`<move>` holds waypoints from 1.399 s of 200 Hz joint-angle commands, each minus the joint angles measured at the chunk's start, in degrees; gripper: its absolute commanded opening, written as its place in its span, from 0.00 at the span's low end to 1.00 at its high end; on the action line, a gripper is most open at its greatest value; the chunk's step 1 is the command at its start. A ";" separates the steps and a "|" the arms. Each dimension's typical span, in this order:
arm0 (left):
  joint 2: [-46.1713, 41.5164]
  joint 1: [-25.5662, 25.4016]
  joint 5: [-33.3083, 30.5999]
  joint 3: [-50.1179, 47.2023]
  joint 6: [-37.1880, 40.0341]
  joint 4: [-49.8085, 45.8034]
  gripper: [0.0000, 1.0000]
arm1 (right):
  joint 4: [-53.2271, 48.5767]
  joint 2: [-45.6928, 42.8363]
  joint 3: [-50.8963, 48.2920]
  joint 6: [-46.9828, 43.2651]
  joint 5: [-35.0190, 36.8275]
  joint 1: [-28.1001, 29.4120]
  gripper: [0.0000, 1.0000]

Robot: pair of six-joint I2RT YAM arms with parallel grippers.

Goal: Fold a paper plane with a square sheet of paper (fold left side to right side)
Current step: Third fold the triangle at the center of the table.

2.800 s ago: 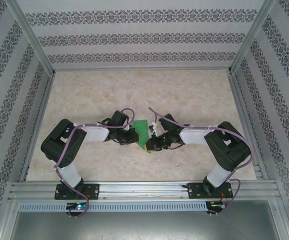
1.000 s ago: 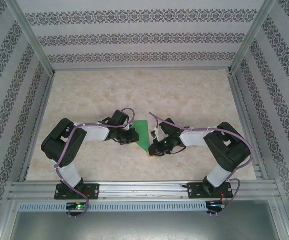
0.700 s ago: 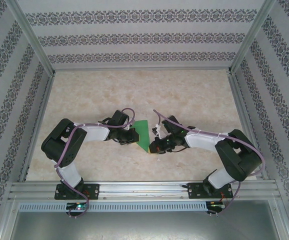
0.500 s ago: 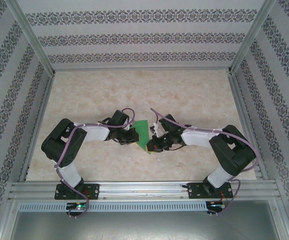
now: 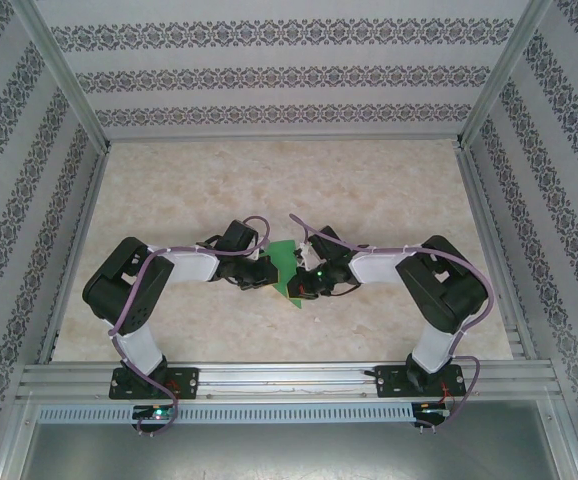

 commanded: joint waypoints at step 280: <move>-2.61 -5.86 -9.70 -5.44 -2.80 9.31 0.08 | -6.83 3.91 -0.56 -2.17 6.21 -1.50 0.00</move>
